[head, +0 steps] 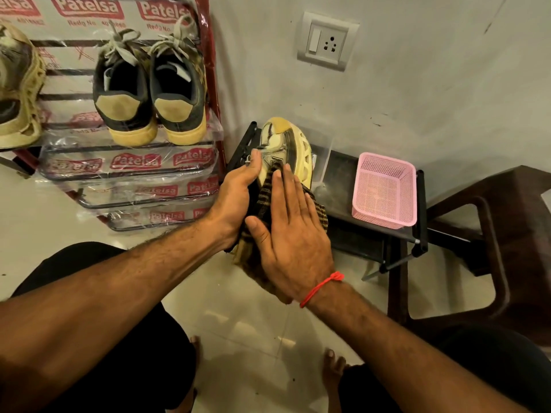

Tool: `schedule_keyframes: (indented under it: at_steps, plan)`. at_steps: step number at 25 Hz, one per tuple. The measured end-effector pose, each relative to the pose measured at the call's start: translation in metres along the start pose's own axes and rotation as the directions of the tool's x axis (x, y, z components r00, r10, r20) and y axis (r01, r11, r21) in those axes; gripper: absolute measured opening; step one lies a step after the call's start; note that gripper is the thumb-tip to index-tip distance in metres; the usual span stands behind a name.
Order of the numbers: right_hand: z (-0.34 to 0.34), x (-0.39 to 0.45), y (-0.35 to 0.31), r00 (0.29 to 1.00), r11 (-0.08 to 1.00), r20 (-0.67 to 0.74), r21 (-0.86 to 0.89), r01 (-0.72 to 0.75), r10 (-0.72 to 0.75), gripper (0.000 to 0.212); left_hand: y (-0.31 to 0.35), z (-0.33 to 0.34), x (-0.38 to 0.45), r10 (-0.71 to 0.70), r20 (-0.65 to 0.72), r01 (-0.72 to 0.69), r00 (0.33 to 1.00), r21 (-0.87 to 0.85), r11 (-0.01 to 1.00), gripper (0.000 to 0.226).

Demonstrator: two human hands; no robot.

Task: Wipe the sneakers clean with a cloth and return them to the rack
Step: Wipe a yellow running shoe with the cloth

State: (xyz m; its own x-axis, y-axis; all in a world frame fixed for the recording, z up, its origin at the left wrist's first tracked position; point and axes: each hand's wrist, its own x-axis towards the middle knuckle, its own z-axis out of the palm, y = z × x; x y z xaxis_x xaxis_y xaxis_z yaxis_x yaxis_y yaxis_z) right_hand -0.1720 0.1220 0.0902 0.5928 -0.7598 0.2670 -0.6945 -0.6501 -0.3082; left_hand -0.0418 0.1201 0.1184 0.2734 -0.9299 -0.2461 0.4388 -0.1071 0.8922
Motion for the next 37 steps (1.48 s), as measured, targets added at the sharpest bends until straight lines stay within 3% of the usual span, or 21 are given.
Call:
schedule_keyframes:
  at_steps: [4,10,17,23,25,28,30,33,35,37]
  plan:
    - [-0.006,0.014,0.017,0.994,0.985,-0.094,0.167,-0.044,0.06,0.068,0.002,0.006,-0.007,-0.004,0.139,-0.005,0.99,0.064,0.998,0.049]
    - [-0.032,0.039,0.049,0.976,0.99,-0.188,0.112,-0.088,0.109,0.061,-0.006,0.011,-0.014,-0.061,0.3,0.041,0.952,0.072,0.997,0.054]
    - [-0.059,0.065,0.113,0.932,0.886,0.057,0.295,-0.357,0.357,0.043,-0.022,0.013,-0.013,-0.14,0.4,0.038,0.905,0.254,0.967,0.041]
    - [-0.051,0.049,0.083,0.948,0.95,0.186,0.128,-0.283,0.258,0.055,-0.018,0.008,-0.013,-0.121,0.359,0.037,0.925,0.233,0.972,0.046]
    - [-0.046,0.042,0.067,0.959,0.965,0.173,0.099,-0.244,0.225,0.06,-0.018,0.007,-0.013,-0.127,0.348,0.044,0.929,0.235,0.971,0.054]
    - [-0.034,0.036,0.057,0.981,0.981,0.072,0.06,-0.184,0.179,0.064,-0.016,0.006,-0.013,-0.108,0.322,0.04,0.94,0.21,0.977,0.042]
    - [-0.025,0.035,0.058,0.989,0.989,0.028,0.024,-0.143,0.142,0.075,-0.019,0.003,-0.01,-0.094,0.301,0.035,0.949,0.193,0.981,0.051]
    - [-0.012,0.033,0.066,0.989,0.991,0.067,-0.025,-0.13,0.132,0.089,-0.021,0.004,-0.012,-0.089,0.274,0.041,0.958,0.178,0.983,0.052]
    - [-0.011,0.031,0.064,0.987,0.987,0.067,0.058,-0.151,0.147,0.092,-0.023,0.005,-0.011,-0.074,0.248,0.028,0.966,0.183,0.983,0.049]
    - [-0.017,0.027,0.048,0.981,0.955,-0.034,0.238,-0.176,0.189,0.08,-0.022,0.005,-0.009,-0.041,0.2,-0.001,0.979,0.207,0.978,0.051]
